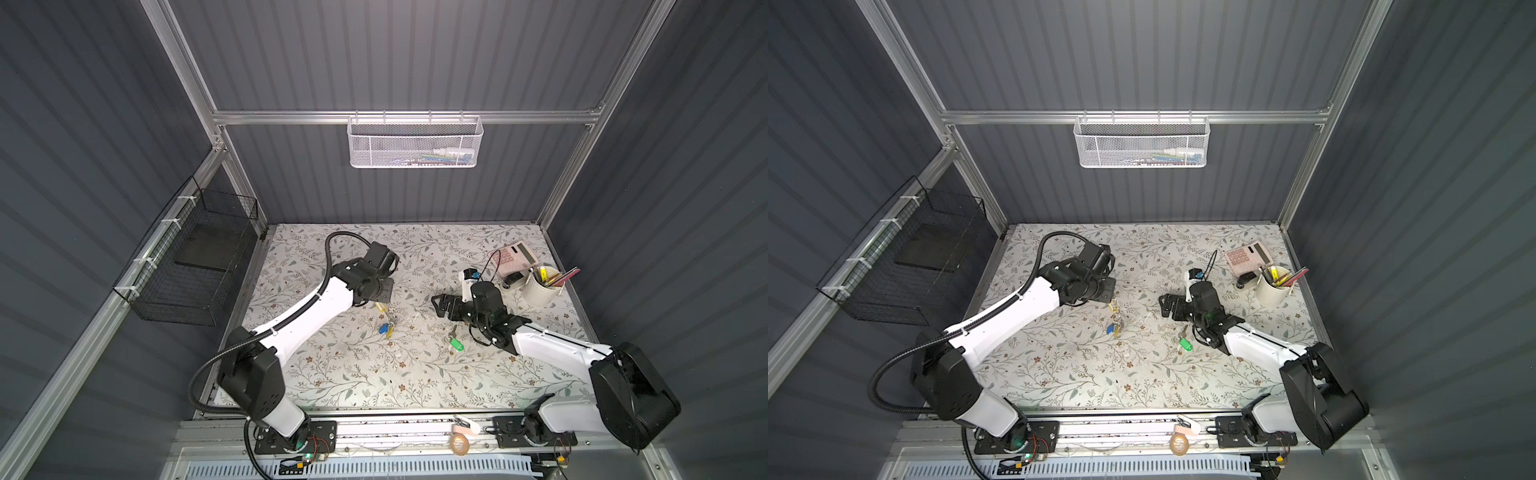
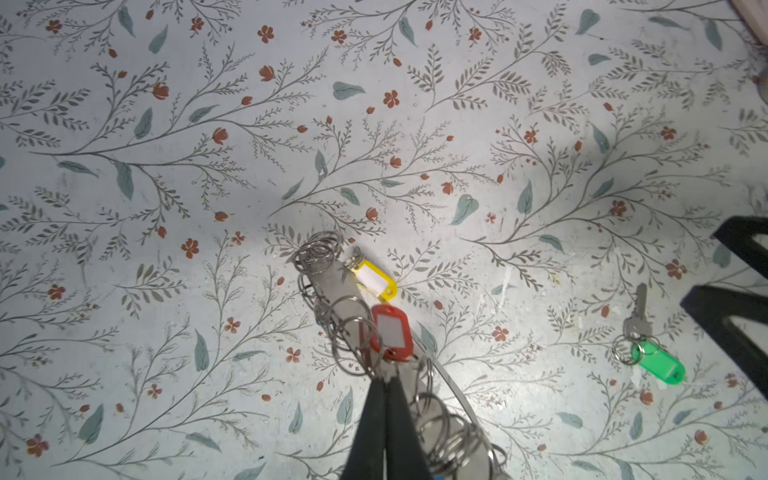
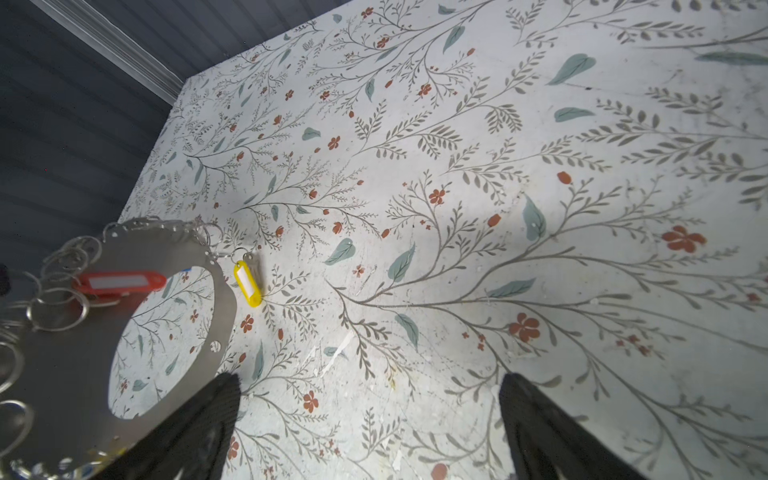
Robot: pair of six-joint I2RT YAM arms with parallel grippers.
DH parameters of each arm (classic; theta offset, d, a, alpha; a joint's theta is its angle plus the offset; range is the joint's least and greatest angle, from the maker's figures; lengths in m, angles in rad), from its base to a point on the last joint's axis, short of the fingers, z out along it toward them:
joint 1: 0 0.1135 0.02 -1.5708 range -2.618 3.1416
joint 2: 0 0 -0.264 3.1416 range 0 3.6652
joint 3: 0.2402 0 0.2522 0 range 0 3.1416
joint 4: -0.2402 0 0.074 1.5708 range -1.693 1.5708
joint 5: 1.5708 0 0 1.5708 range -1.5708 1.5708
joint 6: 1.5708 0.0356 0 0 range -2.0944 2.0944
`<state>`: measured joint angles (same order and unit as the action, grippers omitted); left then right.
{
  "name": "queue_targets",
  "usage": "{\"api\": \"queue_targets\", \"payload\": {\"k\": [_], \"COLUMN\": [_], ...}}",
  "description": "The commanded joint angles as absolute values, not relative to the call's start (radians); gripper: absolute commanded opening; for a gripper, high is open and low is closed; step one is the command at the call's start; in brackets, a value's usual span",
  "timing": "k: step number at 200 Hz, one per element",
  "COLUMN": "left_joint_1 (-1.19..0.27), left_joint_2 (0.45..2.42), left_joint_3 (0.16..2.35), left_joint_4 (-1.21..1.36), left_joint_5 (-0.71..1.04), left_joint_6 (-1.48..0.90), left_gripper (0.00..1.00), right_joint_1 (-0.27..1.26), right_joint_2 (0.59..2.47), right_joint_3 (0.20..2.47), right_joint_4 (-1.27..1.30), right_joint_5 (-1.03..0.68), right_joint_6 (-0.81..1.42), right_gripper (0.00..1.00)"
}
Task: Put the keys on the keyring
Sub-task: 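Grasp the silver keyring with the left gripper and lift it up, then bring the lifted keyring toward the right gripper while the right gripper approaches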
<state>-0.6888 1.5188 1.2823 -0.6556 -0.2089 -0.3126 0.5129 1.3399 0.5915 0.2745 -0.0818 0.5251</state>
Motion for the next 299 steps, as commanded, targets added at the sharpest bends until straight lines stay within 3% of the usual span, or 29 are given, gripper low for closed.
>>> {"api": "queue_targets", "payload": {"k": [1, 38, 83, 120, 145, 182, 211, 250, 282, 299], "left_joint_1": [-0.695, -0.695, -0.695, -0.695, -0.695, -0.695, -0.695, -0.695, -0.695, -0.695], "left_joint_2": [1.407, 1.318, 1.323, 1.255, 1.234, 1.214, 1.211, 1.218, 1.220, 1.218], "left_joint_3": [1.116, 0.848, 0.675, 0.499, 0.491, 0.460, 0.469, 0.498, 0.508, 0.506], "left_joint_4": [-0.295, 0.108, 0.391, 0.673, 0.638, 0.654, 0.622, 0.577, 0.563, 0.570], "left_joint_5": [-0.115, 0.063, 0.230, 0.242, 0.248, 0.256, 0.235, 0.240, 0.246, 0.234], "left_joint_6": [-0.236, -0.185, -0.163, -0.165, -0.138, -0.126, -0.107, -0.080, -0.069, -0.070], "left_gripper": [0.00, 0.00, 0.00, 0.00, 0.00, 0.00, 0.00, 0.00, 0.00, 0.00], "right_joint_1": [0.510, 0.510, 0.510, 0.510, 0.510, 0.512, 0.515, 0.513, 0.513, 0.522], "right_joint_2": [1.299, 1.292, 1.319, 1.393, 1.461, 1.544, 1.583, 1.575, 1.603, 1.611], "right_joint_3": [0.564, 0.559, 0.566, 0.605, 0.643, 0.705, 0.720, 0.699, 0.808, 0.801], "right_joint_4": [0.332, 0.389, 0.465, 0.492, 0.522, 0.520, 0.546, 0.576, 0.394, 0.423], "right_joint_5": [-0.135, -0.231, -0.396, -0.506, -0.588, -0.646, -0.687, -0.677, -0.672, -0.691], "right_joint_6": [0.500, 0.488, 0.469, 0.443, 0.465, 0.498, 0.521, 0.539, 0.484, 0.495], "right_gripper": [0.99, 0.99, 0.99, 0.85, 0.69, 0.56, 0.50, 0.52, 0.50, 0.48]}}
